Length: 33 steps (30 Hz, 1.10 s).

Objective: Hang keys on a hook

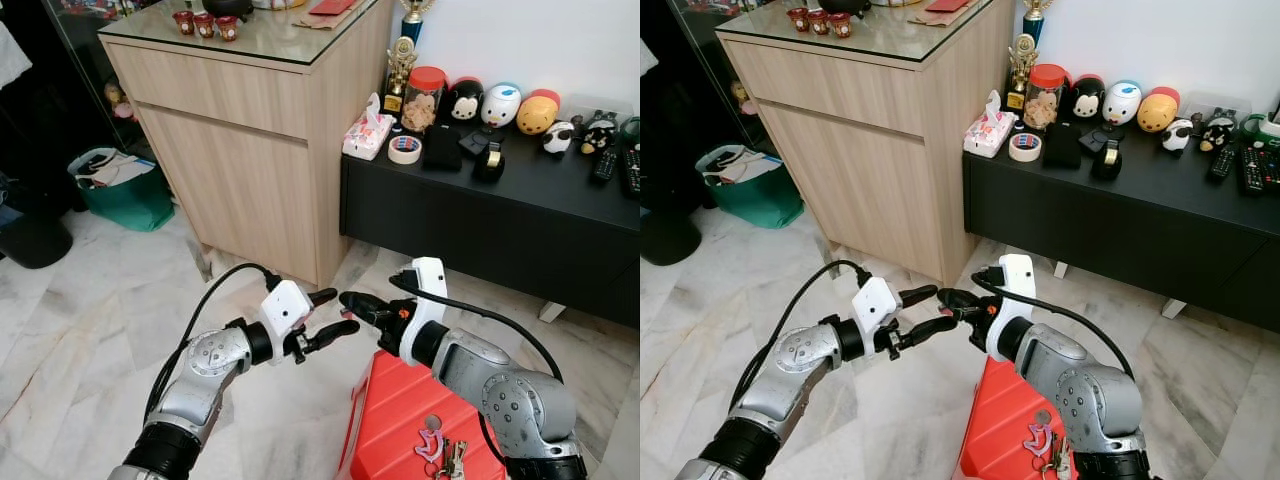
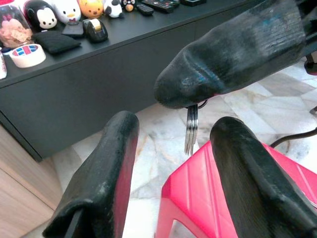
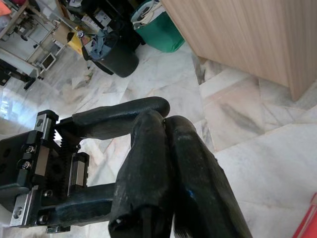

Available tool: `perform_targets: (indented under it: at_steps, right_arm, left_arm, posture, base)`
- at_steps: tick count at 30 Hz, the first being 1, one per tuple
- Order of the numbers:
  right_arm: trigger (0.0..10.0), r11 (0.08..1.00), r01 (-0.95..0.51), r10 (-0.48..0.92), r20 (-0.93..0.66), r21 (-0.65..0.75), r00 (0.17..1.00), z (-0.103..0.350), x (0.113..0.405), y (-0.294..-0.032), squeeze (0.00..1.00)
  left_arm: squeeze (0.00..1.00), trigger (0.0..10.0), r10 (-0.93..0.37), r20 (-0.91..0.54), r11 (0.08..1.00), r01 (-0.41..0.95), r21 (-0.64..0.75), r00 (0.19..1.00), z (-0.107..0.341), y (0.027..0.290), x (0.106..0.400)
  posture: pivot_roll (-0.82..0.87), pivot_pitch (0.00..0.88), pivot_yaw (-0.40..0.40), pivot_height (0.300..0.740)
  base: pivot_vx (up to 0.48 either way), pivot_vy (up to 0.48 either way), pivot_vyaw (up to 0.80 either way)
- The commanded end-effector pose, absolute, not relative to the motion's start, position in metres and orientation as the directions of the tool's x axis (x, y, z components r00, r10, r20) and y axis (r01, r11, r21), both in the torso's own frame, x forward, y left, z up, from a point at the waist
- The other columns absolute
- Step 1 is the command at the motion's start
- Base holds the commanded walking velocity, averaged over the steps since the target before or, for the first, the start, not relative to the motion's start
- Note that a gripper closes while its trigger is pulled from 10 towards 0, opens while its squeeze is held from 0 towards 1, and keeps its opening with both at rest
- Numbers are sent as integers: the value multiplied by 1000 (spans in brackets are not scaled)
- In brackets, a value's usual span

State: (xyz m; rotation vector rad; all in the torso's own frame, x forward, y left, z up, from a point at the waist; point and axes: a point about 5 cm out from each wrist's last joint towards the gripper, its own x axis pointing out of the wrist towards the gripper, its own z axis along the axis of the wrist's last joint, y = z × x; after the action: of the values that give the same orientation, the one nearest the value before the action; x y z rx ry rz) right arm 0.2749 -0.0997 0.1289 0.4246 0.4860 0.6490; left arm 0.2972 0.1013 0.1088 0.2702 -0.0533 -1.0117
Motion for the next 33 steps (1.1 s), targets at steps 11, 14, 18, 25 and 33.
perform_targets:
  at_steps: [11, 14, 18, 25, 33]
  right_arm:
    - [10000, 704, -497, 677, -266, 508, 687, 136, 272, -96, 0]
    - [10000, 701, -500, 680, -264, 509, 684, 136, 272, -95, 0]
    - [10000, 698, -501, 682, -262, 511, 683, 136, 272, -95, 0]
    - [10000, 697, -503, 685, -267, 511, 677, 135, 270, -94, 0]
    - [10000, 703, -497, 680, -275, 509, 680, 133, 271, -96, 0]
  left_arm:
    - [0, 3373, -852, -81, 486, 838, 247, 518, 109, 97, 300]
    - [0, 3882, -852, -74, 488, 838, 242, 518, 110, 96, 301]
    - [0, 4353, -855, -76, 483, 841, 245, 513, 110, 96, 301]
    - [0, 2706, -856, -70, 482, 841, 247, 512, 111, 94, 301]
    - [0, 0, -856, -64, 485, 839, 247, 513, 111, 93, 302]
  posture:
    - [0, 106, 20, 740]
    - [-1, 104, 20, 740]
    - [0, 104, 20, 740]
    - [0, 103, 21, 740]
    - [2, 104, 21, 740]
  base:
    - [0, 0, 0]
    - [0, 0, 0]
    - [0, 0, 0]
    - [0, 0, 0]
    - [0, 0, 0]
